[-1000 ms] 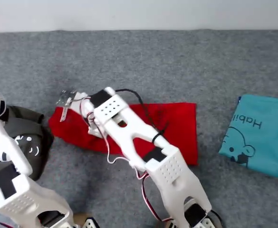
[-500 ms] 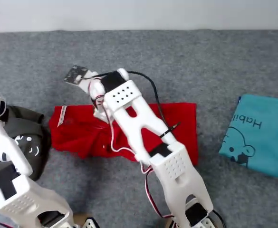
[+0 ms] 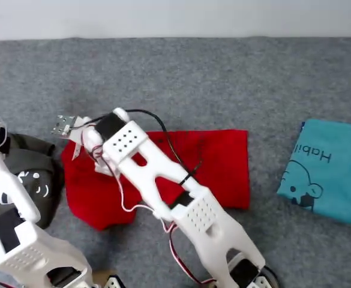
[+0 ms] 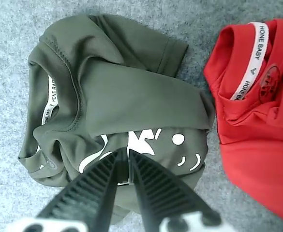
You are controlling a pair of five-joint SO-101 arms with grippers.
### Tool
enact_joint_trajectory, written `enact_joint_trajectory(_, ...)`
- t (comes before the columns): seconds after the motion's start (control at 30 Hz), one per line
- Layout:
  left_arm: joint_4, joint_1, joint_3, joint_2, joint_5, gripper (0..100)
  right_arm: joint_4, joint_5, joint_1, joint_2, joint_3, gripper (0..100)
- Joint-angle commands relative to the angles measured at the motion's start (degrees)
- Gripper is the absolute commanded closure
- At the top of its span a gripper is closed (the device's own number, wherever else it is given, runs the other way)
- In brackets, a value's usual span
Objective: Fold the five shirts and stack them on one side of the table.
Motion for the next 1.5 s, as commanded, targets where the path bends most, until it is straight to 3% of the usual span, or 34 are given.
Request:
enact_joint_trajectory(0.0, 1.14, -0.09, -0.40, -3.78, 0.00, 99, -5.93, 1.41, 5.93, 2.68, -1.85, 98.0)
enact_joint_trajectory(0.2, 0.88, 0.26, -0.13, -7.12, 0.00, 99, -6.20, 1.85, 11.47, 4.18, -5.01, 98.0)
enact_joint_trajectory(0.43, 0.88, 0.26, -0.04, -7.56, 0.00, 99, 5.85, 1.76, 6.81, 3.82, -17.05, 98.0)
enact_joint_trajectory(0.77, 1.14, 0.35, -0.04, -7.56, 0.00, 99, 3.82, 1.76, -0.13, 8.04, -18.55, 98.1)
enact_joint_trajectory(0.93, 1.23, 2.81, 2.86, -8.26, 0.09, 99, 11.30, 1.58, 1.19, 6.02, -20.92, 98.3)
enact_joint_trajectory(1.0, 1.32, 4.48, 6.37, -9.14, 0.00, 99, 11.12, -2.11, 4.26, 3.56, -20.31, 98.3)
enact_joint_trajectory(1.1, 1.23, 7.30, 12.53, -11.87, -0.26, 99, 11.03, -6.24, 7.78, -1.71, -18.02, 98.0)
enact_joint_trajectory(1.37, -0.79, 17.41, 25.71, -16.09, -0.35, 99, 10.95, -6.33, 12.35, -19.12, 6.59, 98.2)
enact_joint_trajectory(1.47, -4.40, 20.57, 29.58, -16.00, -0.35, 95, 10.77, -6.42, 15.87, -23.96, 14.42, 98.3)
